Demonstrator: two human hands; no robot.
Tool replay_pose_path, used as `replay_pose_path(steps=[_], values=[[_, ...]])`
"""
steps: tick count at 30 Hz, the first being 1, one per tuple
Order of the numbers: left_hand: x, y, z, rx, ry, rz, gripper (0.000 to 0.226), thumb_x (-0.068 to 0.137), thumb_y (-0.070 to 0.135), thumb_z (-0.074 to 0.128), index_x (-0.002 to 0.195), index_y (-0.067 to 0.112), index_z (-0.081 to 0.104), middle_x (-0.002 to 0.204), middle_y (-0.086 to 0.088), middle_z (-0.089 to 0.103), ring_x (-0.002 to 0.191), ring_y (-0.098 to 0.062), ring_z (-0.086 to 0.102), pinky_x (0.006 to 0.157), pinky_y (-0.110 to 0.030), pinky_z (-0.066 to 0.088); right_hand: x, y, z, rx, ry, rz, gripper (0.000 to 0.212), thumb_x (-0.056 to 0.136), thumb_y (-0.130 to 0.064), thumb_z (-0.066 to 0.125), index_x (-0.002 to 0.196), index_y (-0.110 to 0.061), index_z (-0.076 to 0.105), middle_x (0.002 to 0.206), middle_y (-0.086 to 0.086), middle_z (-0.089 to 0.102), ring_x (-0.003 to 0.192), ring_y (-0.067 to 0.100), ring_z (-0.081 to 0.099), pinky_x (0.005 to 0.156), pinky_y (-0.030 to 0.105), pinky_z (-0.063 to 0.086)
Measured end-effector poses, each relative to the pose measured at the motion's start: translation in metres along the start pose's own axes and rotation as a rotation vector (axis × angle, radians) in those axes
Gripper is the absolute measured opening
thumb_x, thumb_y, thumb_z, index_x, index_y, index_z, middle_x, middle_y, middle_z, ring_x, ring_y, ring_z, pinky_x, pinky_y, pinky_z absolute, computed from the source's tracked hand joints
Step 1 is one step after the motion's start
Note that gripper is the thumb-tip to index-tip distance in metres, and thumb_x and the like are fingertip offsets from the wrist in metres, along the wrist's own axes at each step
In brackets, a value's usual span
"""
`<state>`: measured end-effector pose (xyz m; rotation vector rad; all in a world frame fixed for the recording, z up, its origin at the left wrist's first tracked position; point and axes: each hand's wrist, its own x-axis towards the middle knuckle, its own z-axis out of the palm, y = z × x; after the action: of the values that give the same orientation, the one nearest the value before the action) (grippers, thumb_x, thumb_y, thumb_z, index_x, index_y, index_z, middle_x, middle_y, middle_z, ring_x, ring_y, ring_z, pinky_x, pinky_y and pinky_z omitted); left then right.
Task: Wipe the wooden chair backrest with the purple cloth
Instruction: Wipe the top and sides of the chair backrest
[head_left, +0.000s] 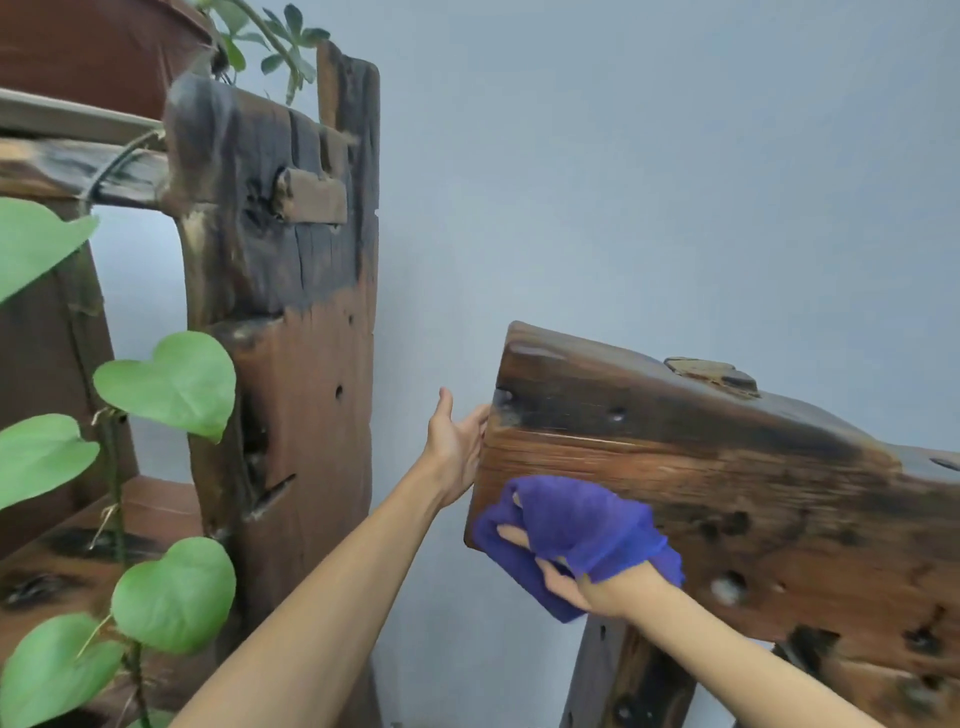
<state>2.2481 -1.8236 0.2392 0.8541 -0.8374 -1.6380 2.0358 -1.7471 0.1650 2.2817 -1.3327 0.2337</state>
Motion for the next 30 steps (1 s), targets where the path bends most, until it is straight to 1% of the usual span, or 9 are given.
replay_pose_path(steps=[5, 9, 11, 15, 18, 21, 26, 28, 30], values=[[0.003, -0.019, 0.014, 0.085, 0.096, 0.1, 0.072, 0.103, 0.064, 0.014, 0.132, 0.02, 0.063, 0.121, -0.01, 0.074, 0.103, -0.027, 0.072, 0.075, -0.033, 0.06, -0.017, 0.083, -0.045, 0.11, 0.367, -0.004, 0.056, 0.101, -0.051, 0.037, 0.157, -0.045, 0.029, 0.169, -0.008, 0.023, 0.142, 0.019, 0.041, 0.121, 0.03, 0.029], [0.002, -0.017, 0.015, 0.15, 0.14, 0.115, 0.064, 0.105, 0.057, 0.02, 0.114, 0.018, 0.07, 0.1, -0.006, 0.078, 0.088, -0.022, 0.074, 0.072, -0.031, 0.058, 0.057, 0.046, -0.075, 0.057, 0.696, 0.618, 0.062, 0.096, -0.037, 0.044, 0.157, -0.034, 0.034, 0.168, 0.004, 0.028, 0.153, 0.032, 0.026, 0.124, 0.052, 0.015], [0.001, -0.015, 0.015, 0.172, 0.146, 0.118, 0.059, 0.107, 0.048, 0.025, 0.094, 0.014, 0.071, 0.076, -0.003, 0.078, 0.067, -0.016, 0.075, 0.059, -0.024, 0.057, 0.074, 0.002, -0.063, 0.066, 0.741, 0.573, 0.065, 0.097, -0.036, 0.045, 0.16, -0.026, 0.031, 0.168, 0.008, 0.025, 0.156, 0.031, 0.018, 0.125, 0.052, 0.009], [-0.006, -0.01, 0.013, 0.208, 0.104, 0.097, 0.056, 0.108, 0.041, 0.025, 0.088, 0.013, 0.069, 0.069, -0.003, 0.078, 0.068, -0.019, 0.073, 0.064, -0.026, 0.057, 0.019, -0.012, -0.001, 0.073, 0.389, -0.019, 0.065, 0.093, -0.033, 0.061, 0.155, -0.025, 0.043, 0.168, -0.004, 0.023, 0.153, 0.026, 0.026, 0.125, 0.036, 0.006], [-0.012, -0.006, 0.009, 0.434, 0.09, 0.12, 0.055, 0.109, 0.047, 0.022, 0.102, 0.016, 0.066, 0.095, -0.007, 0.078, 0.094, -0.022, 0.071, 0.094, -0.039, 0.055, -0.057, 0.037, 0.031, 0.254, -0.01, -0.077, 0.068, 0.097, -0.07, 0.037, 0.159, -0.042, 0.026, 0.158, -0.04, 0.018, 0.154, 0.021, 0.027, 0.116, 0.01, -0.012], [-0.019, 0.022, 0.002, 0.847, -0.005, 0.198, 0.041, 0.108, 0.047, 0.029, 0.114, 0.024, 0.063, 0.123, -0.005, 0.068, 0.112, -0.023, 0.064, 0.101, -0.042, 0.051, -0.125, 0.12, 0.032, 0.301, 0.003, 0.147, 0.069, 0.099, -0.073, 0.021, 0.16, -0.04, 0.023, 0.16, -0.043, 0.008, 0.153, 0.023, 0.03, 0.123, 0.018, 0.007], [-0.026, 0.092, 0.062, 1.279, 0.251, 0.725, 0.049, 0.1, 0.037, 0.031, 0.118, 0.014, 0.069, 0.131, -0.01, 0.067, 0.121, -0.033, 0.058, 0.105, -0.049, 0.045, -0.121, 0.194, -0.051, 0.046, 0.256, 0.208, 0.056, 0.105, -0.049, 0.029, 0.159, -0.049, 0.017, 0.171, -0.013, 0.008, 0.135, 0.024, 0.048, 0.11, 0.031, 0.035], [-0.027, 0.092, 0.113, 1.396, 0.115, 0.821, 0.051, 0.091, 0.046, 0.031, 0.107, 0.021, 0.072, 0.116, -0.005, 0.073, 0.111, -0.029, 0.061, 0.096, -0.046, 0.049, -0.078, 0.182, -0.073, 0.046, 0.41, 0.22, 0.057, 0.102, -0.044, 0.038, 0.158, -0.045, 0.026, 0.171, -0.011, 0.01, 0.131, 0.023, 0.054, 0.091, 0.035, 0.052], [-0.017, 0.082, 0.165, 1.616, -0.048, 0.763, 0.05, 0.089, 0.046, 0.031, 0.096, 0.014, 0.069, 0.111, -0.011, 0.072, 0.105, -0.033, 0.06, 0.092, -0.045, 0.051, -0.03, 0.151, -0.077, 0.068, 0.589, 0.285, 0.055, 0.099, -0.035, 0.045, 0.154, -0.037, 0.039, 0.169, -0.001, 0.025, 0.141, 0.026, 0.047, 0.101, 0.04, 0.048]])
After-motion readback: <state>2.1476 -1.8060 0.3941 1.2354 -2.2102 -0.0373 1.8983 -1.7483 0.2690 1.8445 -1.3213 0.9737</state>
